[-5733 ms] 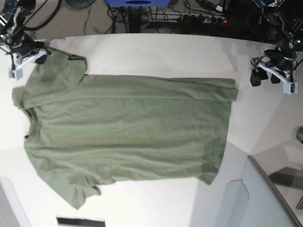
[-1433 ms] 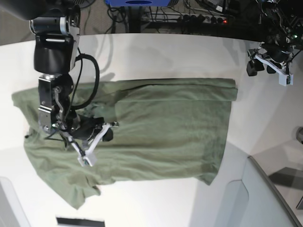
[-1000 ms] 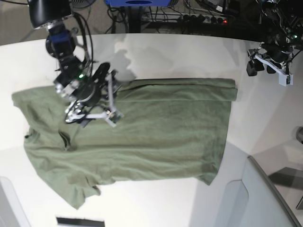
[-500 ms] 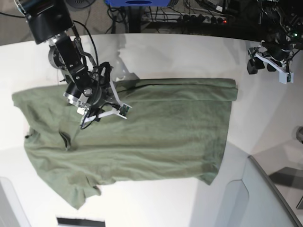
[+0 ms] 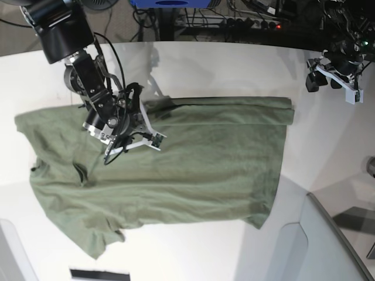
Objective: Layout the t-shirt on the table in an organized manner, then fold the t-shirt properly
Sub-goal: 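Lift the grasped shirt edge with the right gripper toward the shirt center, then grasp the shirt's collar-side corner with the left gripper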
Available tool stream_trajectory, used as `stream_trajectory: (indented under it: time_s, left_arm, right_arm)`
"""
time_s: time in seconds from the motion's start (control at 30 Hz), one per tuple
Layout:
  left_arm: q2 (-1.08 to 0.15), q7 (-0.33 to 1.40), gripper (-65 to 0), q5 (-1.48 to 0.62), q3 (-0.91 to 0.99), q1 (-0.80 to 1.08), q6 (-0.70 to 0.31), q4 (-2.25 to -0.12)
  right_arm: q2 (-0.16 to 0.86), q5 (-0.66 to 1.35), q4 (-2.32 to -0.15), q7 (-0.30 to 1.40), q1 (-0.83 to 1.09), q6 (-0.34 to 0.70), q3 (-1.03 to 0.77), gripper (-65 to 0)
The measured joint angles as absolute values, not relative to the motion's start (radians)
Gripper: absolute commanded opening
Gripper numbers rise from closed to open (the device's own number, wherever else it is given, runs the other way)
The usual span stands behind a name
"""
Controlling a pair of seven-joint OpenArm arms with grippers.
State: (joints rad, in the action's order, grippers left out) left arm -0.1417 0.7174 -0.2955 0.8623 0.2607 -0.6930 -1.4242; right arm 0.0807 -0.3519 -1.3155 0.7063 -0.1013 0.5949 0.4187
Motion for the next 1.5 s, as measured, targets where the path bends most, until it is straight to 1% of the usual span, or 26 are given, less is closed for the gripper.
stream_trajectory:
  time_s: [0.1, 0.13, 0.17, 0.2, 0.27, 0.3, 0.33, 0.43, 0.6, 0.9, 1.03, 1.13, 1.2, 1.27, 1.33, 1.4, 1.43, 1.47, 1.5]
  left_arm:
    - [-0.142, 0.717, -16.6, -0.295, 0.862, 0.262, -0.693, -1.424]
    - [-0.142, 0.718, -16.6, -0.295, 0.862, 0.261, -0.693, -1.424]
    - [-0.142, 0.718, -16.6, -0.295, 0.862, 0.262, -0.693, -1.424]
    - [-0.142, 0.717, -16.6, -0.295, 0.863, 0.262, -0.693, -1.424]
    - [-0.142, 0.717, -16.6, -0.295, 0.863, 0.261, -0.693, -1.424]
    - [-0.142, 0.717, -16.6, -0.295, 0.863, 0.261, -0.693, -1.424]
    - [-0.142, 0.716, -16.6, -0.296, 0.863, 0.260, -0.693, -1.419]
    - [-0.141, 0.715, -16.6, -0.295, 0.862, 0.252, -0.693, -1.378]
    - [-0.142, 0.715, -16.6, -0.295, 0.862, 0.253, -0.693, -1.369]
    - [-0.142, 0.715, -16.6, -0.295, 0.862, 0.253, -0.693, -1.373]
    - [-0.142, 0.715, -16.6, -0.295, 0.862, 0.252, -0.693, -1.373]
    - [-0.142, 0.714, -16.6, -0.295, 0.862, 0.253, -0.693, -1.373]
    - [-0.142, 0.661, -16.6, -0.292, 0.859, 0.259, -0.693, -1.373]
    - [-0.142, 0.616, -16.6, -0.294, 0.857, 0.261, -0.693, -1.371]
    - [-0.142, 0.607, -16.6, -0.297, 0.856, 0.271, -0.693, -1.370]
    - [-0.142, 0.609, -16.6, -0.294, 0.856, 0.281, -0.693, -1.369]
    - [-0.142, 0.610, -16.6, -0.290, 0.856, 0.286, -0.693, -1.369]
    - [-0.142, 0.611, -16.6, -0.291, 0.857, 0.286, -0.692, -1.368]
    - [-0.142, 0.610, -16.6, -0.291, 0.857, 0.285, -0.692, -1.368]
  right_arm:
    - [0.082, -0.352, -1.305, 0.707, -0.106, 0.595, 0.419, -40.7]
    - [0.082, -0.352, -1.305, 0.706, -0.107, 0.596, 0.419, -41.4]
    - [0.081, -0.352, -1.305, 0.706, -0.107, 0.595, 0.419, -43.5]
    - [0.081, -0.351, -1.305, 0.706, -0.107, 0.596, 0.419, -47.4]
    - [0.082, -0.352, -1.305, 0.707, -0.107, 0.596, 0.419, -57.9]
    - [0.082, -0.352, -1.305, 0.707, -0.107, 0.595, 0.419, -62.0]
    - [0.082, -0.352, -1.305, 0.710, -0.107, 0.595, 0.419, -63.9]
    - [0.082, -0.352, -1.305, 0.742, -0.107, 0.595, 0.419, -64.8]
    - [0.082, -0.352, -1.306, 0.742, -0.113, 0.596, 0.419, -64.8]
    - [0.082, -0.348, -1.302, 0.744, -0.229, 0.596, 0.419, -64.8]
    - [0.073, -0.348, -1.223, 0.736, -0.275, 0.596, 0.418, -64.8]
    - [0.057, -0.350, -1.157, 0.696, -0.287, 0.596, 0.418, -64.1]
    - [0.051, -0.351, -1.126, 0.670, -0.285, 0.595, 0.419, -63.3]
    - [0.042, -0.353, -1.105, 0.670, -0.284, 0.594, 0.418, -57.5]
    - [0.033, -0.363, -1.103, 0.668, -0.282, 0.592, 0.418, -48.6]
    - [0.030, -0.362, -1.107, 0.652, -0.284, 0.592, 0.418, -41.3]
    - [0.030, -0.362, -1.109, 0.644, -0.287, 0.592, 0.418, -38.6]
    - [0.028, -0.362, -1.113, 0.635, -0.287, 0.593, 0.401, -37.5]
    - [0.024, -0.357, -1.128, 0.615, -0.284, 0.595, 0.365, -37.8]
